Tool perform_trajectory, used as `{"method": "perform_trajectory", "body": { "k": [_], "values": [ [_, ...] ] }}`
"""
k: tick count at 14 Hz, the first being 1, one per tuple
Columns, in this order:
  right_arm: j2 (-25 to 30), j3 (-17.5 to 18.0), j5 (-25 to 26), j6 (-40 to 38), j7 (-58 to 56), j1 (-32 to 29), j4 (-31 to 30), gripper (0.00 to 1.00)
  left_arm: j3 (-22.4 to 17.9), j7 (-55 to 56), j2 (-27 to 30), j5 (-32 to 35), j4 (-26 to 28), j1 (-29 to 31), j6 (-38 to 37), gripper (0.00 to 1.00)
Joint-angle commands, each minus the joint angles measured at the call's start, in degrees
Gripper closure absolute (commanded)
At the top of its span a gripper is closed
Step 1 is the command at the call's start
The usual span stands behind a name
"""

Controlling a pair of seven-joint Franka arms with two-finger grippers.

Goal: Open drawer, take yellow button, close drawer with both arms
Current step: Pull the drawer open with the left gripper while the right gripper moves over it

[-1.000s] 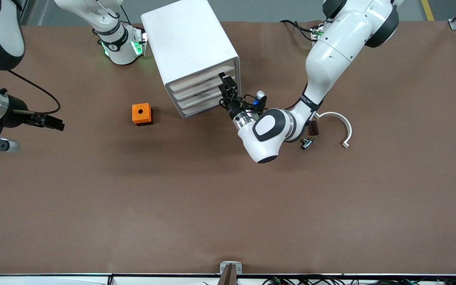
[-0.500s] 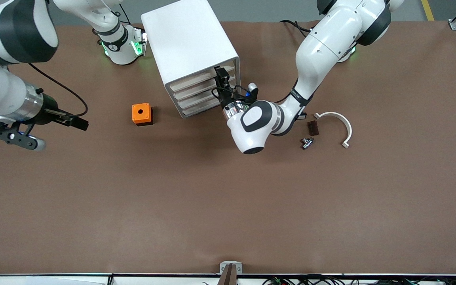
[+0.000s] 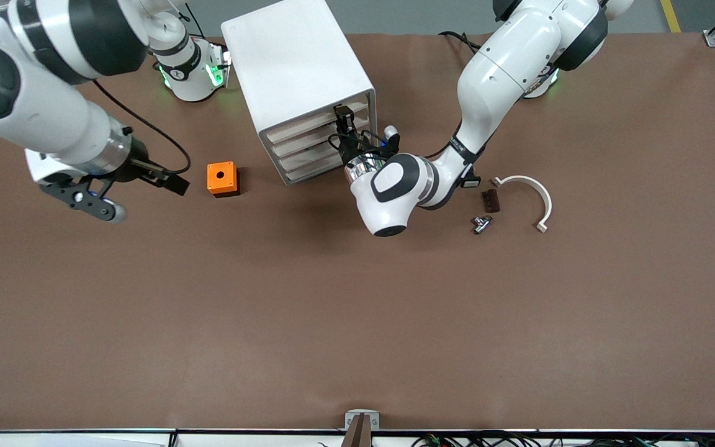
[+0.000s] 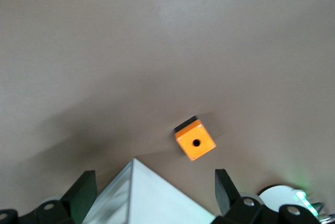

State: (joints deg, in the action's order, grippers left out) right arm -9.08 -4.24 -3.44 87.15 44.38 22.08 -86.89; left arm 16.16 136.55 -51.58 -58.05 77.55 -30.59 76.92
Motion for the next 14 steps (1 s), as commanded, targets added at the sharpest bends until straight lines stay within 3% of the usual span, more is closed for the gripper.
{"method": "perform_trajectory", "body": {
  "k": [1, 5, 14],
  "values": [
    [0.82, -0.42, -0.51, 3.19, 8.15, 4.36, -1.79, 0.00, -0.07, 1.36, 0.08, -0.83, -0.12, 0.09, -0.19, 0.86],
    [0.82, -0.42, -0.51, 6.36, 17.74, 9.99, -3.27, 0.00, -0.86, 1.27, 0.08, -0.83, -0.30, 0.97, -0.19, 0.87],
    [0.56, -0.51, -0.16, 16.20, 33.30, 19.40, -8.38, 0.00, -0.86, 1.00, 0.08, -0.66, -0.56, 9.22, 0.77, 0.85]
  ]
}}
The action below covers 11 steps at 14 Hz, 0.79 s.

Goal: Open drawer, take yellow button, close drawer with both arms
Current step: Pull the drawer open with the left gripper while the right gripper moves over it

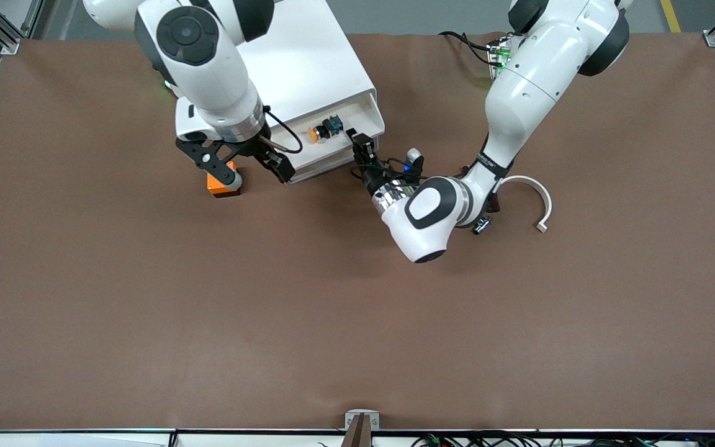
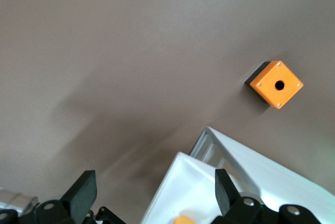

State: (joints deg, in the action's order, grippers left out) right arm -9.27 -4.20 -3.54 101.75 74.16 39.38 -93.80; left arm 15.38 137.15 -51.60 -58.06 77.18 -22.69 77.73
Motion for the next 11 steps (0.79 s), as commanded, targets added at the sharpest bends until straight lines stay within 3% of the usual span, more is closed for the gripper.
{"method": "perform_trajectory", "body": {
  "k": [1, 11],
  "values": [
    [0.74, -0.55, 0.02, 2.39, 4.84, 3.15, -1.73, 0.00, -0.08, 0.31, 0.10, -0.56, -0.28, 2.11, 0.05, 0.85],
    [-0.13, -0.64, 2.04, 11.80, 20.58, 13.53, -7.45, 0.00, -0.17, 0.14, 0.10, 0.06, -0.28, 7.57, 0.58, 0.83]
  ]
}}
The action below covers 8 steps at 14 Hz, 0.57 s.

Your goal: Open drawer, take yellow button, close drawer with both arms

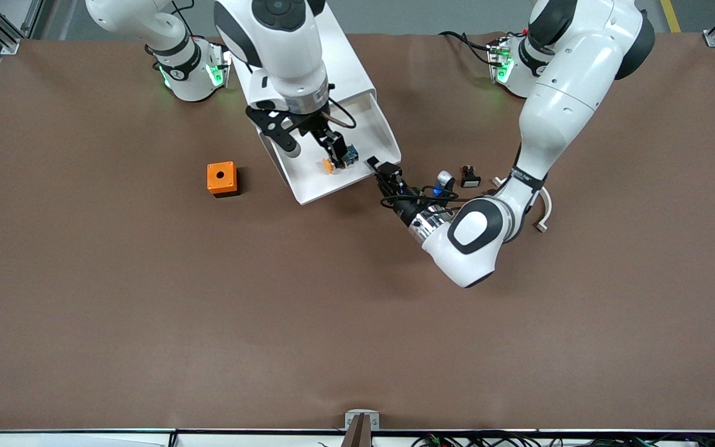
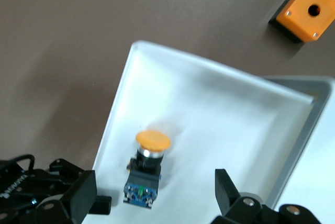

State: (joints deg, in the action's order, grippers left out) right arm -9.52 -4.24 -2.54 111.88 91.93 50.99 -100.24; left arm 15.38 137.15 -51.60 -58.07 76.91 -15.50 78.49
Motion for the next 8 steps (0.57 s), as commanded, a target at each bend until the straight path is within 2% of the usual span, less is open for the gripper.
{"method": "perform_trajectory", "body": {
  "k": [1, 2, 5, 8],
  "values": [
    [-0.58, -0.60, 1.04, 1.85, 3.16, 2.52, -1.01, 0.00, -0.08, 0.05, 0.18, 0.06, -0.01, 0.38, -0.18, 0.82],
    [-1.02, -0.60, 1.39, 2.29, 3.86, 2.97, -1.01, 0.00, -0.08, 0.14, 0.18, 0.06, -0.01, 0.38, -0.18, 0.78],
    [-2.69, -0.60, 1.83, 3.34, 5.36, 3.58, -0.83, 0.00, -0.35, -2.05, 0.53, 0.41, -0.18, 0.38, -0.18, 0.47],
    [-4.71, -0.60, 2.62, 5.45, 7.82, 4.02, -0.66, 0.00, -0.17, -6.43, 0.71, -0.38, -0.62, 1.78, -0.27, 0.28]
  ]
}}
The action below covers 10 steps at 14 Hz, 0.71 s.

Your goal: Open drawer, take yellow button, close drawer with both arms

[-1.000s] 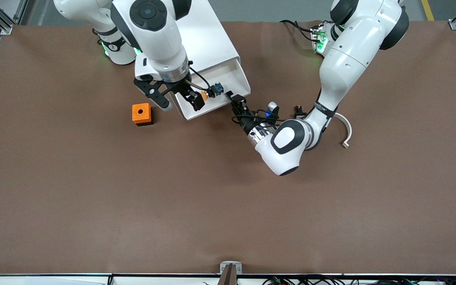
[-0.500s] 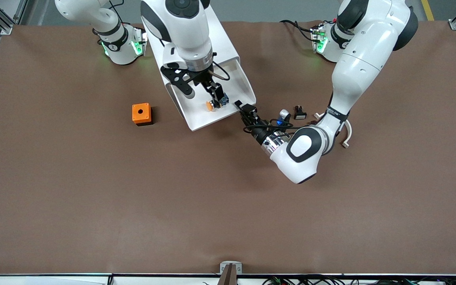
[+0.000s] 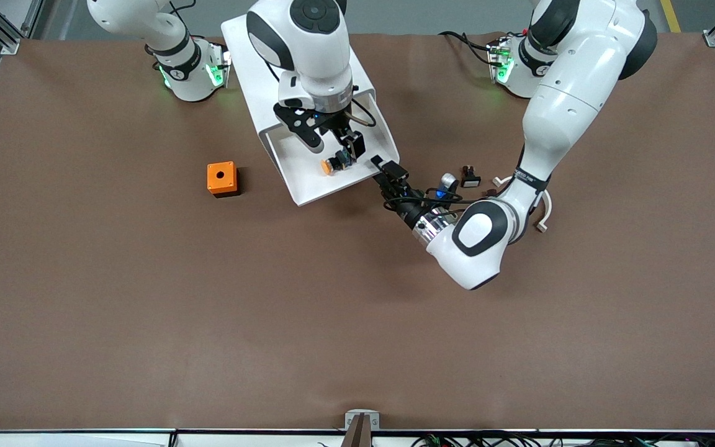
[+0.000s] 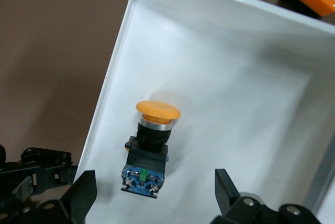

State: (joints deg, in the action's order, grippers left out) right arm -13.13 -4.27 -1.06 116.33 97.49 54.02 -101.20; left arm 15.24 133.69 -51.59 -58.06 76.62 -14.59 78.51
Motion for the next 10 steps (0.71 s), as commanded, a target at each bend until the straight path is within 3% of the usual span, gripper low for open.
{"method": "perform_trajectory", "body": {
  "k": [1, 10],
  "values": [
    [-1.45, -0.56, 1.15, 1.35, 2.44, 1.00, 0.39, 0.00, 0.05, -5.25, 0.70, -0.65, -0.77, 1.31, -0.37, 0.26],
    [-3.56, -0.56, 1.24, 1.79, 3.15, 0.83, 0.65, 0.04, -0.21, -27.66, 0.88, 3.04, -4.99, 2.37, -2.92, 0.20]
  ]
}}
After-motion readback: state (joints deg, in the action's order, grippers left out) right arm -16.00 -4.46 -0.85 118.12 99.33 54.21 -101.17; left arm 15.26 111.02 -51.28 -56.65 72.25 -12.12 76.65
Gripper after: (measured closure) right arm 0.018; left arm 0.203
